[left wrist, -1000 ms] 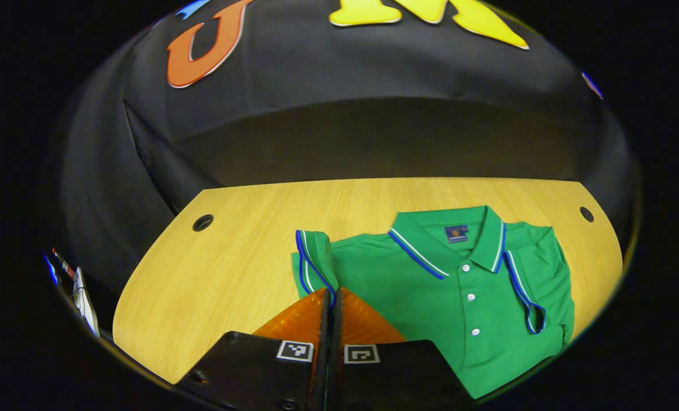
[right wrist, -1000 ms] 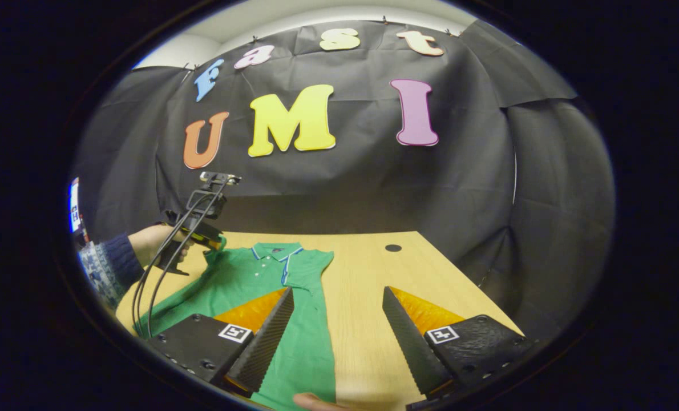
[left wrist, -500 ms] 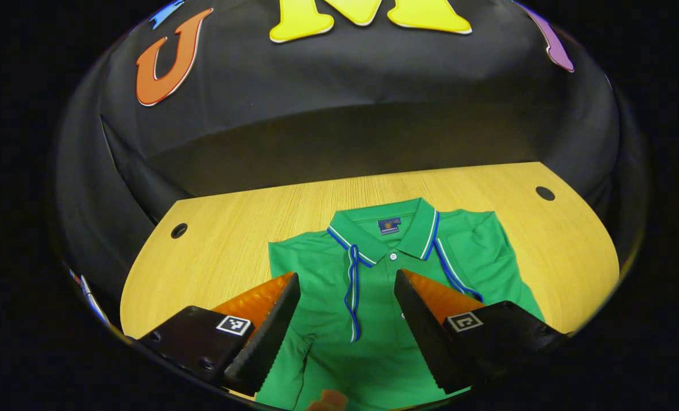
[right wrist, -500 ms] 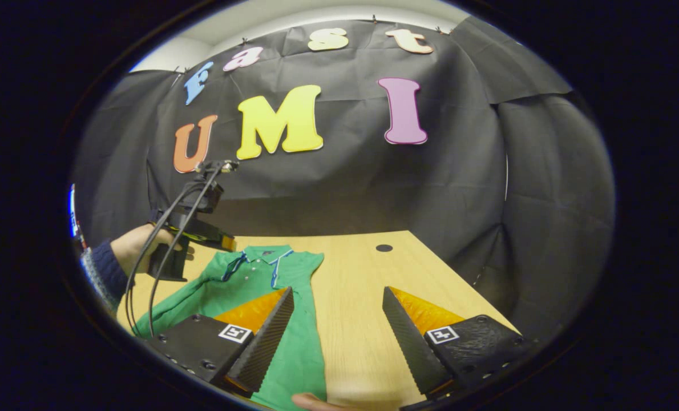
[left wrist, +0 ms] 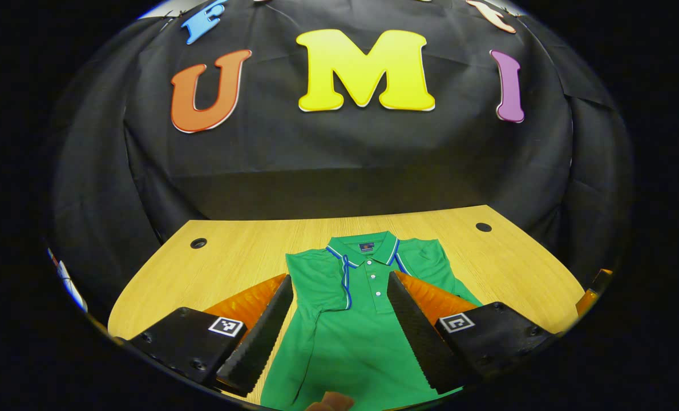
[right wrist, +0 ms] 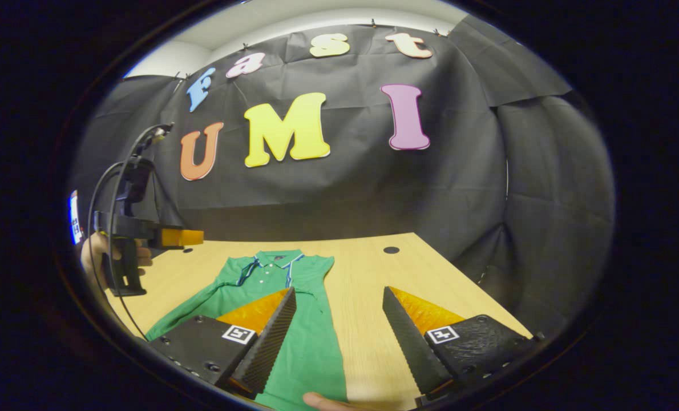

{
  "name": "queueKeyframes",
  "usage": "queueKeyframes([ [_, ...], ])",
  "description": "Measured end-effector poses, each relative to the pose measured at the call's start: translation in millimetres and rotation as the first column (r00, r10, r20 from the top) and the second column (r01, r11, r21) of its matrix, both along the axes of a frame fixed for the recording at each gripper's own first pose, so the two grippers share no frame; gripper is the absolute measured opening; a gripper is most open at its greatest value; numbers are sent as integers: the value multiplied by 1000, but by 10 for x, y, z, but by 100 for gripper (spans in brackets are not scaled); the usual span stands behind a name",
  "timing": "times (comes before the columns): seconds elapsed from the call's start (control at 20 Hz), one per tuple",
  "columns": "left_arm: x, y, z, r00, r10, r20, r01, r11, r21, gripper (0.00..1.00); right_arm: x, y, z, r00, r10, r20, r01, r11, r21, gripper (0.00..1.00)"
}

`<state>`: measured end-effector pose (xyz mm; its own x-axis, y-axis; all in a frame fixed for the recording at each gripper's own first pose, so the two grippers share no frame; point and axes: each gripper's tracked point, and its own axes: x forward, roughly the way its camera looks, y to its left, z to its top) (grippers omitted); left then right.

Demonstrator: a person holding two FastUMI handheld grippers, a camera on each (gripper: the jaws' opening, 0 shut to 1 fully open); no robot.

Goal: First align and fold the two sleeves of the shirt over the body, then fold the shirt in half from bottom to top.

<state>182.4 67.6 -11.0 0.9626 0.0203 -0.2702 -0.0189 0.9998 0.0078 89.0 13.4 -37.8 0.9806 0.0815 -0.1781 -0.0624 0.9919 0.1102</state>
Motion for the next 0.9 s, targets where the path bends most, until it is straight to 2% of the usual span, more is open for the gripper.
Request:
queueKeyframes([
  [0.2, -741, 163, -87, 999, 0, 43, 1, 1000, -20, 100, -480, 72, 83, 997, 35, 66, -33, 999, -30, 93],
  [0.35, -1228, 336, -137, 995, 24, 94, -22, 1000, -20, 100, -807, -82, 143, 995, 10, 99, -8, 1000, -21, 95],
  [0.55, -1849, 509, -221, 989, 66, 134, -57, 996, -72, 100, -1125, -289, 289, 989, -29, 142, 34, 999, -38, 95],
  [0.7, -2219, 658, -194, 975, 110, 191, -104, 994, -41, 100, -1291, -382, 379, 980, -71, 187, 82, 995, -51, 94],
  [0.9, -2423, 630, -548, 984, 97, 152, -98, 995, -1, 100, -1359, -178, -12, 992, -43, 116, 50, 997, -54, 93],
])
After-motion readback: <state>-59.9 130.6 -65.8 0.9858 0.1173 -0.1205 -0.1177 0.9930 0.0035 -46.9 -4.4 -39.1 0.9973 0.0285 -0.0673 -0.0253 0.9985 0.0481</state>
